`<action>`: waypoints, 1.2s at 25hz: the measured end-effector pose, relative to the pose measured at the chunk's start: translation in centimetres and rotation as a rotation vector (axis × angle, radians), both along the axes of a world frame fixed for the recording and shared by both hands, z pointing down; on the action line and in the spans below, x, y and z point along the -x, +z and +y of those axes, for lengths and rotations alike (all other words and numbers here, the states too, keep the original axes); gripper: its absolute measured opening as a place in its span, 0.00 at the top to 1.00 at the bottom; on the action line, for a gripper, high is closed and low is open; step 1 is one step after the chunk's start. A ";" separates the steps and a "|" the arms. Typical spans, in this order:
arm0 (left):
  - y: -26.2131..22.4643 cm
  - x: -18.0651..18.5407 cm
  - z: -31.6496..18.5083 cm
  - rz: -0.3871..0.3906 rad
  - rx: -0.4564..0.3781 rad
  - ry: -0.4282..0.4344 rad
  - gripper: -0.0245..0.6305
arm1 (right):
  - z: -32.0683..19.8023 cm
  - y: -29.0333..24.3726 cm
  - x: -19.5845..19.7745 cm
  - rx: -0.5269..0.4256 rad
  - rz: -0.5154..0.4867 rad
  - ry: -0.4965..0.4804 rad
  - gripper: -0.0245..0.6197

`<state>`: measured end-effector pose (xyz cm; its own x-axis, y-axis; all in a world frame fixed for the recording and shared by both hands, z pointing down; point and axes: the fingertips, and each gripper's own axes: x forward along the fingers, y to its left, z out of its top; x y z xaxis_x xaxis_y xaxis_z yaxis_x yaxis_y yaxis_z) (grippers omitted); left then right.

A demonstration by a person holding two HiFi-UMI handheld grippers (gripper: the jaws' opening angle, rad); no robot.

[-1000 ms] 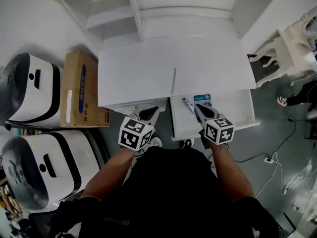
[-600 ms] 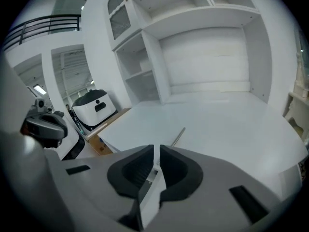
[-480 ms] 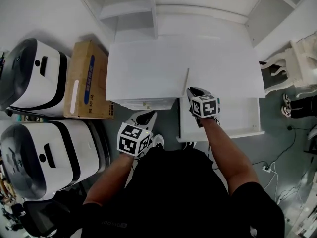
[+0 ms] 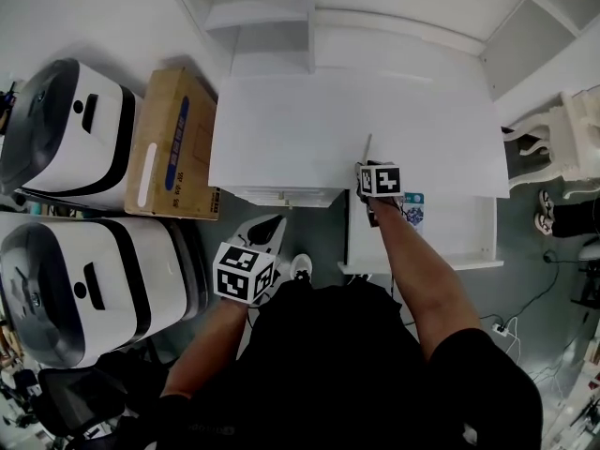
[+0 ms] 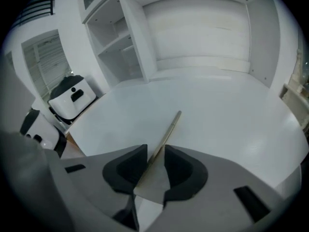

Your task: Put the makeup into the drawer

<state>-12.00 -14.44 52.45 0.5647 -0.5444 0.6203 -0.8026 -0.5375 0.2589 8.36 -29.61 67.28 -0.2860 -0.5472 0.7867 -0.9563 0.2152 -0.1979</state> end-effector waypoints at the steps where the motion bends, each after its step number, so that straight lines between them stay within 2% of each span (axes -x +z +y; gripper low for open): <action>1: 0.0 0.2 0.0 0.000 0.001 -0.006 0.95 | 0.0 0.2 -0.2 0.004 0.020 0.003 0.78; 5: 0.3 0.8 0.0 0.000 0.004 -0.027 0.95 | 0.0 0.3 -0.5 -0.004 0.076 -0.030 0.81; 9: 0.2 0.7 -0.1 0.005 0.000 -0.027 0.95 | 0.4 0.3 -0.8 0.008 0.081 -0.047 0.85; 11: 0.0 0.3 -0.1 0.009 -0.006 -0.021 0.95 | 0.5 0.4 -1.0 0.013 0.073 -0.051 0.89; 18: 0.2 -0.3 0.2 0.008 -0.005 -0.004 0.95 | 1.9 0.2 -1.4 0.029 -0.019 -0.067 0.89; 24: 0.4 -1.9 0.5 0.007 -0.002 0.036 0.95 | 3.1 -1.7 -2.1 -0.022 -0.040 -0.099 0.89; 30: 0.5 -5.0 0.5 0.009 -0.004 0.095 0.95 | 4.7 -4.7 -3.8 -0.100 -0.030 -0.154 0.89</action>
